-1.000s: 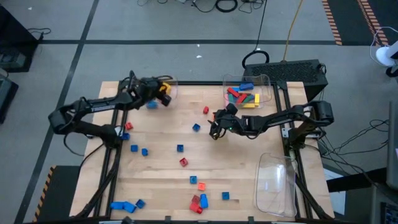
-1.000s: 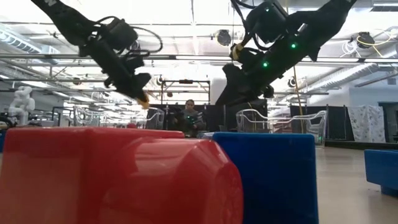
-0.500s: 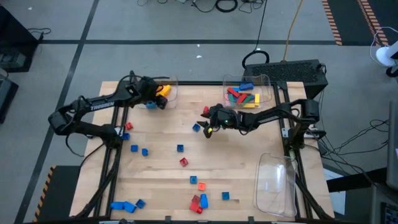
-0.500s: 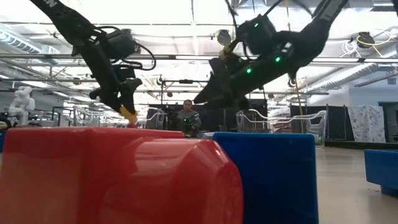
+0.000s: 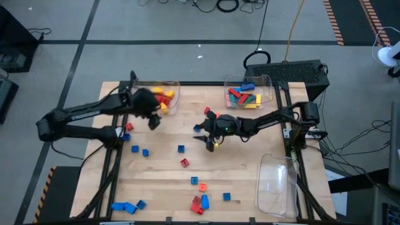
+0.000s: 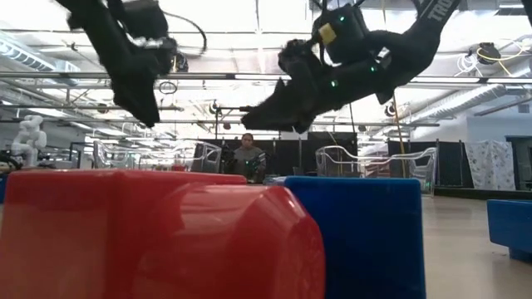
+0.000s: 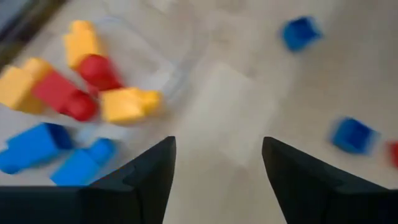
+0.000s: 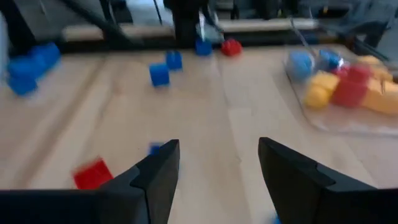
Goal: Sort blocks by size
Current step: Put the 1 stud blue game piece into the top left transparent bin
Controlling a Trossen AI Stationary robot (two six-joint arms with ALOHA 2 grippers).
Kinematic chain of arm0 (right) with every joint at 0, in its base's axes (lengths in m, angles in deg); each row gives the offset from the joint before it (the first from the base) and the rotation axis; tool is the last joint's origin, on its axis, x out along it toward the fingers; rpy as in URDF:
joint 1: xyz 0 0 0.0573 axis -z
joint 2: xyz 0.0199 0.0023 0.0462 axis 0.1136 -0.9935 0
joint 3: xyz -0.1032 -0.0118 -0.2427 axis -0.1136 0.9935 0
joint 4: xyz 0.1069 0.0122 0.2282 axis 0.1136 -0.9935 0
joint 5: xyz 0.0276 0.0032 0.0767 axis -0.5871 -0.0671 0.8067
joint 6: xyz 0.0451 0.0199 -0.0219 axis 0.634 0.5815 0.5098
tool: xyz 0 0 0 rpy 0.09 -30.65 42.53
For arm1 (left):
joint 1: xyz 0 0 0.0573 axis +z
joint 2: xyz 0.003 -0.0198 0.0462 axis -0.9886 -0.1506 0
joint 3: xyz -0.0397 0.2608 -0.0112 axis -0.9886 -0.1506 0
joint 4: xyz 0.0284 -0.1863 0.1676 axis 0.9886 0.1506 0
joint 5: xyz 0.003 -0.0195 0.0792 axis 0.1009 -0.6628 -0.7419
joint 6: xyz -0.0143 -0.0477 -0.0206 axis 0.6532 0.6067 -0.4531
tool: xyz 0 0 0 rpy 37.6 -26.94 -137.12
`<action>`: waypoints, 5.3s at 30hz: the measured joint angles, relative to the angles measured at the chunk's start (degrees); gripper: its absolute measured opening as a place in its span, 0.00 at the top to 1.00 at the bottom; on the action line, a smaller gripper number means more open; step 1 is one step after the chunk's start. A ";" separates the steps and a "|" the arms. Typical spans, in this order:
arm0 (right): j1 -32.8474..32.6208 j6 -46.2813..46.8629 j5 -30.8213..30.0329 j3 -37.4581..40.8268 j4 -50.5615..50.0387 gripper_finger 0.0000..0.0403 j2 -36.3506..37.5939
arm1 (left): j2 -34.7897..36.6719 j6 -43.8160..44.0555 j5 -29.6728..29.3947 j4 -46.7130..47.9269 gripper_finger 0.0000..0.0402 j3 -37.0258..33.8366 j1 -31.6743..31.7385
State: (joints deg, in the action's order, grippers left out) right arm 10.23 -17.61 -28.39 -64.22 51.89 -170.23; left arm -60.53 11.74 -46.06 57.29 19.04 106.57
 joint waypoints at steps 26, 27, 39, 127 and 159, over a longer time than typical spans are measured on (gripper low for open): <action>-3.41 2.50 -1.05 -2.10 -3.02 0.48 0.00 | 2.10 49.99 17.62 17.50 0.43 0.04 -55.33; -3.43 2.50 -1.03 -2.10 -3.45 0.48 0.00 | 0.69 50.55 18.24 17.47 0.43 0.04 -57.07; -3.83 3.46 -0.98 -2.10 -2.43 0.48 -3.53 | -12.68 61.86 20.14 -0.28 0.43 0.04 -73.52; -3.80 1.52 -0.62 -2.10 -0.65 0.48 -4.33 | -7.06 0.14 -21.81 4.80 0.64 -0.02 -3.00; -3.80 2.03 -0.68 -2.10 -2.27 0.48 -4.31 | -6.01 -5.17 -11.58 -6.88 0.40 2.00 14.76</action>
State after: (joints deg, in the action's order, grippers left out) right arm 6.43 -15.58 -29.08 -66.32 49.62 -174.53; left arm -66.53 6.57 -57.64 50.41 21.04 121.33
